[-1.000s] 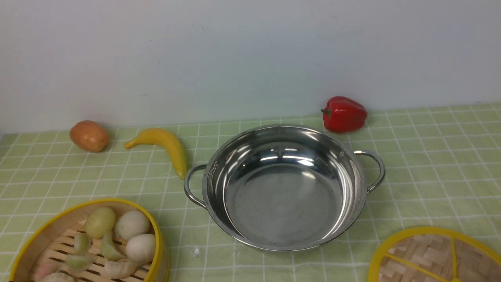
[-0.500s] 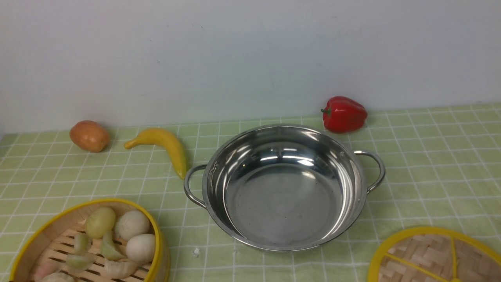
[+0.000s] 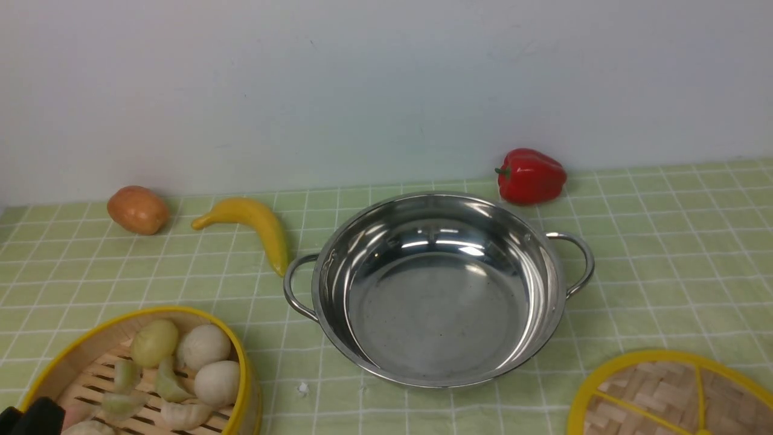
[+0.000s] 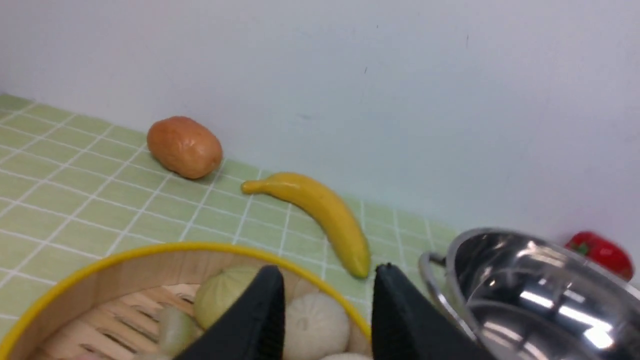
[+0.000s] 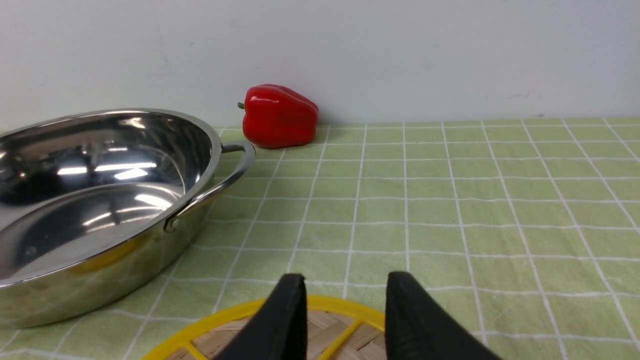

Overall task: Place the steamer in the pot on the green tablecloth, and put the lid on the steamer.
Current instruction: 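Grasp the rim of the steamer basket holding the buns with the left gripper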

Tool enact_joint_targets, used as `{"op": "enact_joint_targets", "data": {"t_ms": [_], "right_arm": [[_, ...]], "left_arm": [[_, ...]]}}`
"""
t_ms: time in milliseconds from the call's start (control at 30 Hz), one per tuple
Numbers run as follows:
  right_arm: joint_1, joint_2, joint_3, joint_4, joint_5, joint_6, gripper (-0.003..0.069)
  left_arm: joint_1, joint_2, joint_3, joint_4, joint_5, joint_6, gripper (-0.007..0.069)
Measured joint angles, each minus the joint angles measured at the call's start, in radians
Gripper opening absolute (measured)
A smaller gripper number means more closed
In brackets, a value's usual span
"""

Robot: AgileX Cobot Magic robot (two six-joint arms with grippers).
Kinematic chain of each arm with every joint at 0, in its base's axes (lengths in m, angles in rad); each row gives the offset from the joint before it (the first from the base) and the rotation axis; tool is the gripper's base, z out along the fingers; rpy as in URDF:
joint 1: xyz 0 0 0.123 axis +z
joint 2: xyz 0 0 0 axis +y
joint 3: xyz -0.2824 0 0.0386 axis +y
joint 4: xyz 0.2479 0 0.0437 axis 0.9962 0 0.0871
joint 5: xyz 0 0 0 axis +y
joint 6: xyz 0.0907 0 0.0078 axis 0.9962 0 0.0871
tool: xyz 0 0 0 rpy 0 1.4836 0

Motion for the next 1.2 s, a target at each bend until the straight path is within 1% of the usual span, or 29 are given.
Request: {"op": "enact_joint_targets", "data": {"t_ms": [67, 100, 133, 200, 233, 300, 400, 467, 633, 700, 733, 767, 800, 867, 1067, 1200], "right_arm": [[0.0, 0.0, 0.0, 0.0, 0.0, 0.0, 0.0243], [0.0, 0.0, 0.0, 0.0, -0.001, 0.0, 0.0243], [0.0, 0.0, 0.0, 0.0, -0.001, 0.0, 0.0243], [0.0, 0.0, 0.0, 0.0, -0.001, 0.0, 0.0243], [0.0, 0.0, 0.0, 0.0, -0.001, 0.0, 0.0243], [0.0, 0.0, 0.0, 0.0, -0.001, 0.0, 0.0243], [0.0, 0.0, 0.0, 0.0, -0.001, 0.0, 0.0243], [0.0, 0.0, 0.0, 0.0, -0.001, 0.0, 0.0243], [0.0, 0.0, 0.0, 0.0, -0.001, 0.0, 0.0243], [0.0, 0.0, 0.0, 0.0, -0.001, 0.0, 0.0243], [0.0, 0.0, 0.0, 0.0, -0.001, 0.0, 0.0243], [0.0, 0.0, 0.0, 0.0, -0.001, 0.0, 0.0243], [0.0, 0.0, 0.0, 0.0, -0.001, 0.0, 0.0243], [0.0, 0.0, 0.0, 0.0, -0.001, 0.0, 0.0243], [0.0, 0.0, 0.0, 0.0, -0.001, 0.0, 0.0243], [0.0, 0.0, 0.0, 0.0, -0.001, 0.0, 0.0243]], "left_arm": [[0.0, 0.0, 0.0, -0.07, -0.003, 0.001, 0.0243], [0.0, 0.0, 0.0, -0.076, -0.003, 0.002, 0.0243], [0.0, 0.0, -0.015, -0.107, 0.031, 0.03, 0.0243], [0.0, 0.0, -0.036, -0.115, 0.064, 0.053, 0.0243], [0.0, 0.009, -0.074, -0.132, 0.108, 0.086, 0.0243], [0.0, 0.054, -0.13, -0.147, 0.169, 0.114, 0.0243], [0.0, 0.152, -0.212, -0.139, 0.295, 0.151, 0.0243], [0.0, 0.248, -0.294, -0.097, 0.43, 0.171, 0.0243], [0.0, 0.538, -0.53, 0.096, 0.788, 0.187, 0.0243], [0.0, 0.657, -0.618, 0.18, 0.898, 0.198, 0.0243], [0.0, 0.669, -0.626, 0.198, 0.908, 0.199, 0.0243], [0.0, 0.747, -0.679, 0.256, 0.967, 0.211, 0.0243], [0.0, 0.769, -0.692, 0.265, 0.978, 0.213, 0.0243], [-0.01, 0.901, -0.765, 0.368, 1.009, 0.27, 0.0243], [-0.084, 1.079, -0.793, 0.442, 1.015, 0.396, 0.0244], [-0.145, 1.174, -0.794, 0.496, 1.016, 0.414, 0.0275]]}}
